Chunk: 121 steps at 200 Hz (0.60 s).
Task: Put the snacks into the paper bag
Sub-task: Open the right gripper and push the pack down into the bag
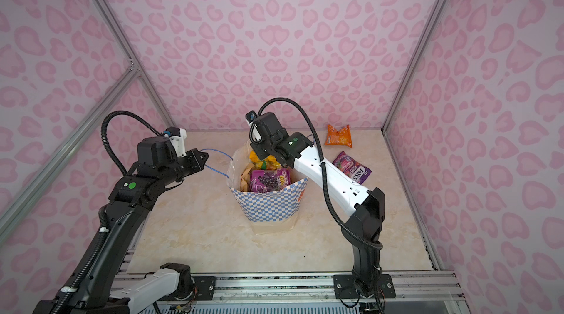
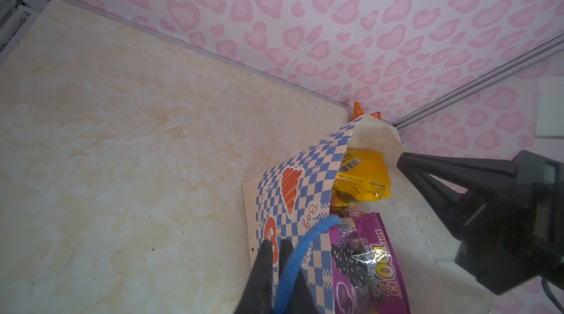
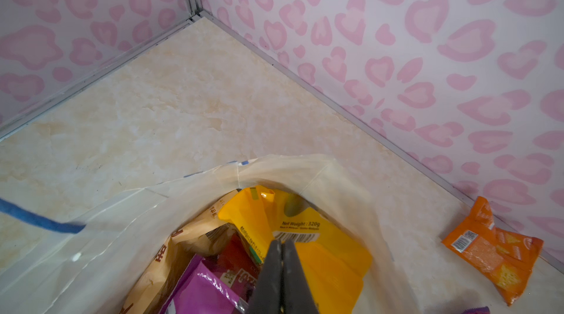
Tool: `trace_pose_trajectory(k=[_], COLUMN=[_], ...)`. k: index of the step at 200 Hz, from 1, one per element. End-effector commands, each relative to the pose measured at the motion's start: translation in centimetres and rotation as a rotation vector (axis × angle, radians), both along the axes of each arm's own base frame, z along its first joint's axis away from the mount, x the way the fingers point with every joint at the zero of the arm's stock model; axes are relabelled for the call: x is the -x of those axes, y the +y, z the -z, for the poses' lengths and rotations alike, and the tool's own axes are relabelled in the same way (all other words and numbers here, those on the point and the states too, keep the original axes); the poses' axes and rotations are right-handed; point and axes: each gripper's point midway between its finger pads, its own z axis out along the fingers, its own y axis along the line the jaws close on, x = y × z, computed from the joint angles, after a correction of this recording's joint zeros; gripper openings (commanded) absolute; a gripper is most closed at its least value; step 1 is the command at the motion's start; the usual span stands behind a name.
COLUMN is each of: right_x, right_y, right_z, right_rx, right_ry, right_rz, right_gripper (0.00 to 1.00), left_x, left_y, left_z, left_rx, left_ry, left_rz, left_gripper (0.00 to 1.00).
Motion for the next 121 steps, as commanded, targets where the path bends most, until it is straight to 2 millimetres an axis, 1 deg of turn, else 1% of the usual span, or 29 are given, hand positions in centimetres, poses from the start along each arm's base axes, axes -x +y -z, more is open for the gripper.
trace_pose_trajectory(k=[1, 24, 33, 48, 74, 84, 96, 112, 121], right_x=[0.0, -0.4, -0.7, -1.1, -2.2, -2.3, -2.1, -1.6, -1.3], right_y=[0.0, -0.1, -0.4, -0.9, -2.3, -2.7, -2.6, -2.0, -1.7], right_z=[1.9, 3.2, 4.0, 5.6, 9.3, 10.4, 11.4, 11.5, 10.8], right_rx=[0.016, 0.024, 0.033, 0.033, 0.064, 0.072, 0.078, 0.058, 0.043], right_ry=[0.053, 0.071, 0.08, 0.109, 0.167, 0.204, 0.251, 0.279, 0.27], right_rz=[0.017, 0.033, 0.048, 0.068, 0.114, 0.118, 0.105, 0.086, 0.073], right_gripper=[0.06, 0.06, 0.06, 0.06, 0.05, 0.05, 0.04, 0.04, 0.04], left_x=[-0.2, -0.2, -0.2, -0.2, -0.2, -0.2, -0.2, -0.2, -0.3], left_y=[0.2, 0.1, 0.1, 0.3, 0.1, 0.1, 0.2, 0.2, 0.2], left_z=[-0.9, -0.9, -1.0, -1.0, -1.0, -1.0, -1.0, -0.9, -0.9], left_rx=[-0.01, -0.004, -0.004, -0.01, -0.003, -0.003, -0.006, -0.007, -0.003], left_ry=[-0.04, -0.037, -0.041, -0.043, -0.039, -0.04, -0.042, -0.041, -0.038], left_rz=[-0.009, 0.0, 0.0, -0.009, -0.001, 0.0, -0.006, -0.005, -0.001], left_gripper=[0.11, 0.11, 0.11, 0.11, 0.11, 0.11, 0.11, 0.11, 0.11])
